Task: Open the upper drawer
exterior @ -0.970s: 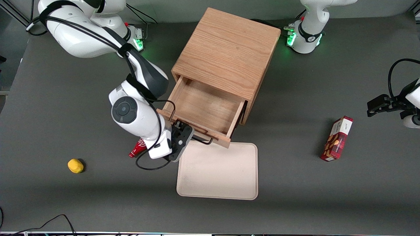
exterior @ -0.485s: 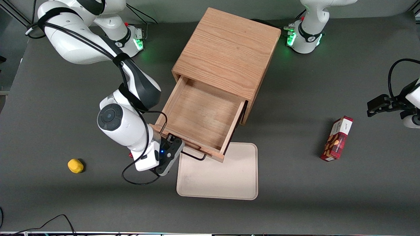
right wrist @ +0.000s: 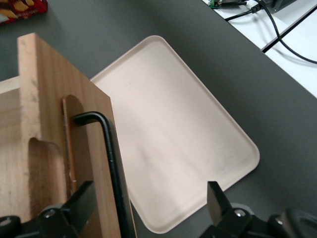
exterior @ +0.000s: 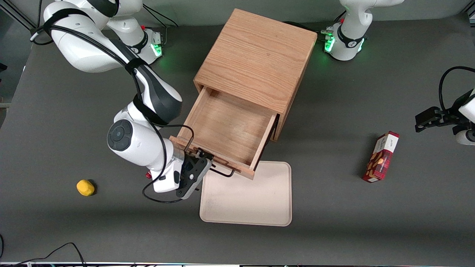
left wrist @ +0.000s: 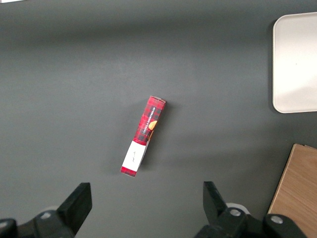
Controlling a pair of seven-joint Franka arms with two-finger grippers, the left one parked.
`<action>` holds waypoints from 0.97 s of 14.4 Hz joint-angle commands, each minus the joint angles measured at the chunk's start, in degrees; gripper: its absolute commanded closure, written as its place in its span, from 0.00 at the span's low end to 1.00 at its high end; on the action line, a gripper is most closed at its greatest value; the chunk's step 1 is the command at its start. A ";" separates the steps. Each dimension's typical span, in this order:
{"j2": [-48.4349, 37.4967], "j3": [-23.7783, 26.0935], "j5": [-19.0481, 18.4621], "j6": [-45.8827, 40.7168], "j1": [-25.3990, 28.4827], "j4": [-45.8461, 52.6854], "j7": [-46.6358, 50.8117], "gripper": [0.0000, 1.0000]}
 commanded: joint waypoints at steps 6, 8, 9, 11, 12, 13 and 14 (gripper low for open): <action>-8.34 0.05 7.07 -12.59 -3.52 0.99 12.64 0.00; -15.53 -3.62 6.37 -18.14 -5.81 0.65 12.82 0.00; -19.74 -9.04 6.54 -20.68 -5.38 0.21 13.34 0.00; -26.43 -17.94 6.72 -28.32 -5.11 -1.45 15.10 0.00; -30.73 -21.80 6.72 -28.96 -5.46 -4.60 15.28 0.00; -35.47 -26.45 6.81 -28.71 -5.03 -9.41 15.71 0.00; -39.95 -29.63 6.72 -26.97 -4.94 -14.60 15.80 0.00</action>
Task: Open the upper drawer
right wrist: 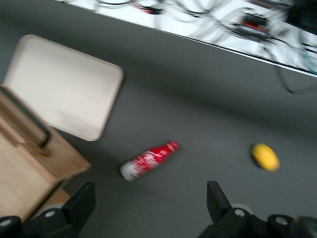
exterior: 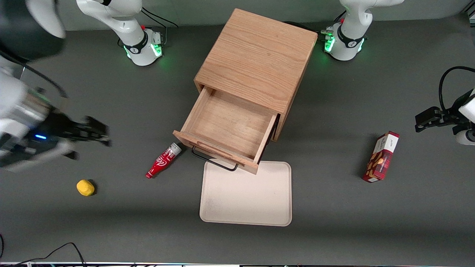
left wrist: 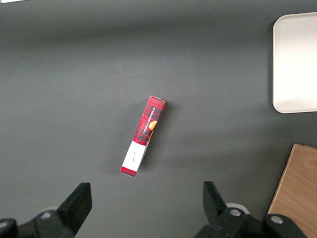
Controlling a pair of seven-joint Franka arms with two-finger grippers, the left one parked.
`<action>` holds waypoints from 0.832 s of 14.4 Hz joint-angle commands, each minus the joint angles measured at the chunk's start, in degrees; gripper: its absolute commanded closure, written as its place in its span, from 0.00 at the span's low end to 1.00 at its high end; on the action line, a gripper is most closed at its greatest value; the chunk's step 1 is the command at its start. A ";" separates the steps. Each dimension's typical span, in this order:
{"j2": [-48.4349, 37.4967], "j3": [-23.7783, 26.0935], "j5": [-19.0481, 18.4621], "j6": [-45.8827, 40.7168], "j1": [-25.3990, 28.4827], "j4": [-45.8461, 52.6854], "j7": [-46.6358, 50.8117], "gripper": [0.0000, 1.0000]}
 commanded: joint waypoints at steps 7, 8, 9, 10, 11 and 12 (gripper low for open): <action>-19.95 -16.51 1.30 6.77 0.88 -23.05 2.26 0.00; -19.60 -16.43 1.39 5.54 0.89 -22.08 2.44 0.00; -19.60 -16.25 1.39 5.27 0.89 -21.80 2.44 0.00; -19.60 -15.99 1.39 5.01 0.89 -21.63 2.53 0.00; -19.51 -15.81 1.39 5.00 1.06 -21.54 2.62 0.00; -19.51 -15.81 1.39 4.92 1.58 -21.45 2.62 0.00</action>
